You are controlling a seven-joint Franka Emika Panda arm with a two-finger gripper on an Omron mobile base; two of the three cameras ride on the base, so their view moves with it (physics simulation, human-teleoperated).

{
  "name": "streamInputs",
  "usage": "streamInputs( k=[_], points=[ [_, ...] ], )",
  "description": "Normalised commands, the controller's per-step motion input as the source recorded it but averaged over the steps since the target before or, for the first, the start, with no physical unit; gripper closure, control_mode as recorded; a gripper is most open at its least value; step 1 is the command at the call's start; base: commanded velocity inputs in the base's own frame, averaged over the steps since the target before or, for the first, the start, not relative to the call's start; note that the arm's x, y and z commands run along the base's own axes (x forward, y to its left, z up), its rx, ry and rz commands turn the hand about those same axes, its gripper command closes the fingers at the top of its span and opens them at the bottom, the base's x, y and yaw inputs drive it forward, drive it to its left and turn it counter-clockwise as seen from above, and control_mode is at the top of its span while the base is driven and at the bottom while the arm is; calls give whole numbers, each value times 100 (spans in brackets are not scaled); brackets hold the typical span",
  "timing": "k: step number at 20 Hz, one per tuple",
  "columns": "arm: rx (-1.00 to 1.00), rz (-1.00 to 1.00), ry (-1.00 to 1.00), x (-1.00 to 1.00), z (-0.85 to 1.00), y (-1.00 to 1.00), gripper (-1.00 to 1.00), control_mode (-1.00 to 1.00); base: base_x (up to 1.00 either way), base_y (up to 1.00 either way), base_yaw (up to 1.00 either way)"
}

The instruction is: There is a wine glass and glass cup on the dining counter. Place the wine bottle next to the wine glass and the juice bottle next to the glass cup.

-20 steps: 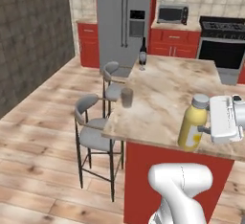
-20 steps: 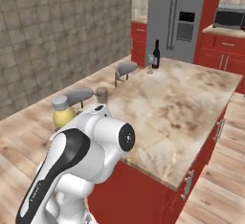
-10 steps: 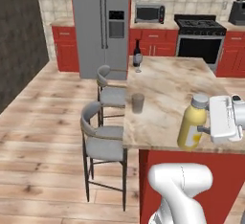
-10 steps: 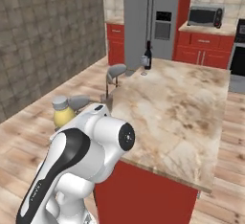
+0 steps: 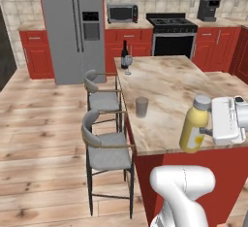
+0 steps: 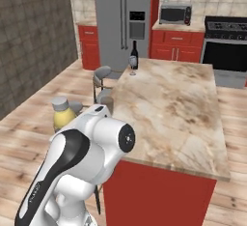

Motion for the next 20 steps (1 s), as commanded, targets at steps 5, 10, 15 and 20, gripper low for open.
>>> streamInputs(
  k=[5,10,15,20],
  points=[
    [0,0,0,0,0,0,100,100,14,5,-4],
    [0,0,0,0,0,0,100,100,8,0,0],
    [0,0,0,0,0,0,100,100,0,0,0],
    [0,0,0,0,0,0,100,100,1,0,0]
  ],
)
